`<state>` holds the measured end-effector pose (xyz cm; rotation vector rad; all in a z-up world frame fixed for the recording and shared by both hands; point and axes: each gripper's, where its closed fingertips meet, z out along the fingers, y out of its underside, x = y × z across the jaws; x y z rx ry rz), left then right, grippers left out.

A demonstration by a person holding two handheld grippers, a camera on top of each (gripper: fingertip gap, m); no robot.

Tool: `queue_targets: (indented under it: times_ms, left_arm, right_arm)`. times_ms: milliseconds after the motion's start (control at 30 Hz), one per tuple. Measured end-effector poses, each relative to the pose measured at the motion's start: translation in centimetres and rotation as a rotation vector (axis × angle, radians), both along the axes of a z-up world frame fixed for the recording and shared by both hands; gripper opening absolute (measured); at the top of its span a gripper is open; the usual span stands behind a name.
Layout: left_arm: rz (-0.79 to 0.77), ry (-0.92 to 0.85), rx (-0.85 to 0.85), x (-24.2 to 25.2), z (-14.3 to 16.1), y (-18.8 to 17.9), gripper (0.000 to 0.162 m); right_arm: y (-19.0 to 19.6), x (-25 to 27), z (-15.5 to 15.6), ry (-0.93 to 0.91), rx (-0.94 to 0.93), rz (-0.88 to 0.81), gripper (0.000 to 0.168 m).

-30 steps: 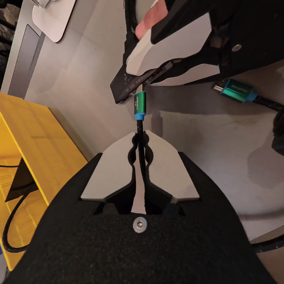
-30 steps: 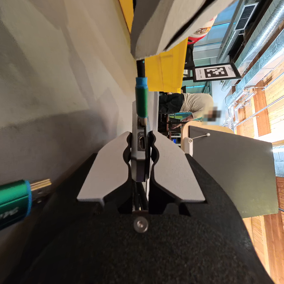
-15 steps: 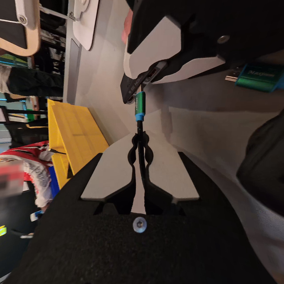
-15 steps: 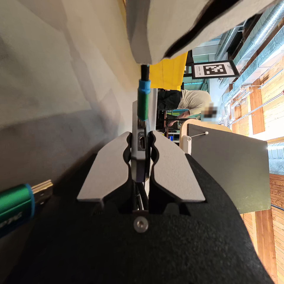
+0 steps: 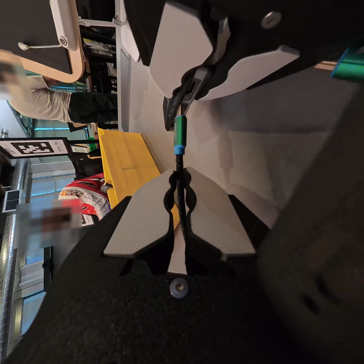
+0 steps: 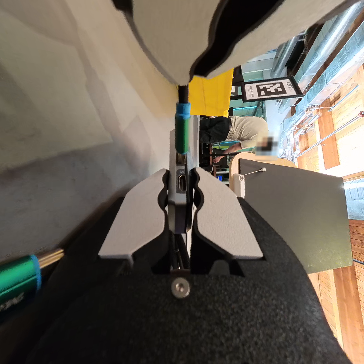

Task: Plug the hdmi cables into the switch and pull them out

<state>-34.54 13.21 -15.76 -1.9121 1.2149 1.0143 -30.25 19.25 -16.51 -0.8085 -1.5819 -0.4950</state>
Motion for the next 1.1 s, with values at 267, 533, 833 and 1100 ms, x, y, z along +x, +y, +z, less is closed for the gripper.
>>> queue_targets:
  times_ms: [267,533,833,1100]
  left_arm:
    - [0.008,-0.062,-0.033,-0.1,-0.5,0.1,0.006]
    - [0.027,-0.361,-0.096,0.3,-0.8,0.1,0.006]
    - [-0.006,-1.026,-0.336,1.2,-1.5,0.7,0.008]
    - [-0.046,-1.275,-0.539,1.9,-1.6,0.1,0.007]
  right_arm:
    - [-0.1,-0.1,-0.3,-0.012,-0.006,-0.006,0.021]
    - [-0.1,0.0,-0.3,-0.001,-0.008,-0.011,0.021]
    - [-0.3,0.0,-0.3,-0.006,0.001,0.026,0.021]
    - [-0.7,0.0,-0.2,-0.008,0.016,0.06,0.021]
